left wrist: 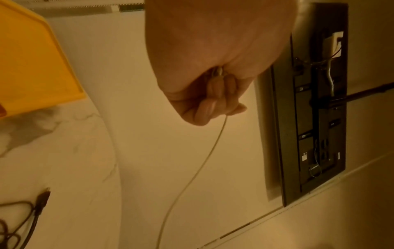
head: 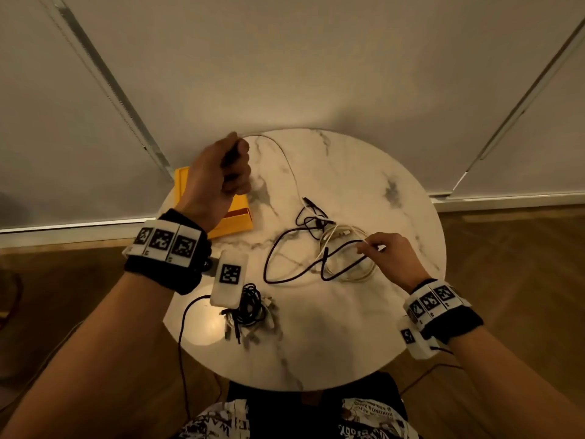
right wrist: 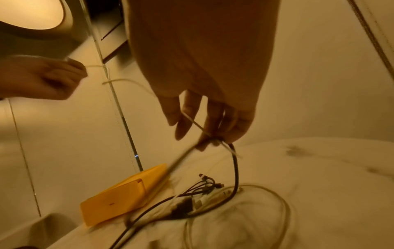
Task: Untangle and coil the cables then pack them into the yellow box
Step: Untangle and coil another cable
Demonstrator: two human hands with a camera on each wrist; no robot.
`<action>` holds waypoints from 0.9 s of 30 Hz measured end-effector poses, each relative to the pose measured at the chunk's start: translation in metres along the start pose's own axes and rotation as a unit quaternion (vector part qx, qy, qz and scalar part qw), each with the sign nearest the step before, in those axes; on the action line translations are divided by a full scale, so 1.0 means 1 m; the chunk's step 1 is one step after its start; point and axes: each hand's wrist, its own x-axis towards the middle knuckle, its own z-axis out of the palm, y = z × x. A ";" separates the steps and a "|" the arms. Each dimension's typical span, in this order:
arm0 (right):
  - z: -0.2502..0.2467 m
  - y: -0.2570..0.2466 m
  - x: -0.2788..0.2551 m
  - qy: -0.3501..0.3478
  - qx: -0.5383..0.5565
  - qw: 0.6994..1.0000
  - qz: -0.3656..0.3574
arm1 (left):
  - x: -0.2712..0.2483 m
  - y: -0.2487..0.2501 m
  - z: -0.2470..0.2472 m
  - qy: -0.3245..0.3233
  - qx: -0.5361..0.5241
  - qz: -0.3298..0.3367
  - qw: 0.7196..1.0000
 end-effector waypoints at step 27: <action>-0.049 -0.114 0.010 0.172 0.197 0.937 -0.232 | -0.026 -0.035 0.002 -0.102 0.239 -0.026 0.965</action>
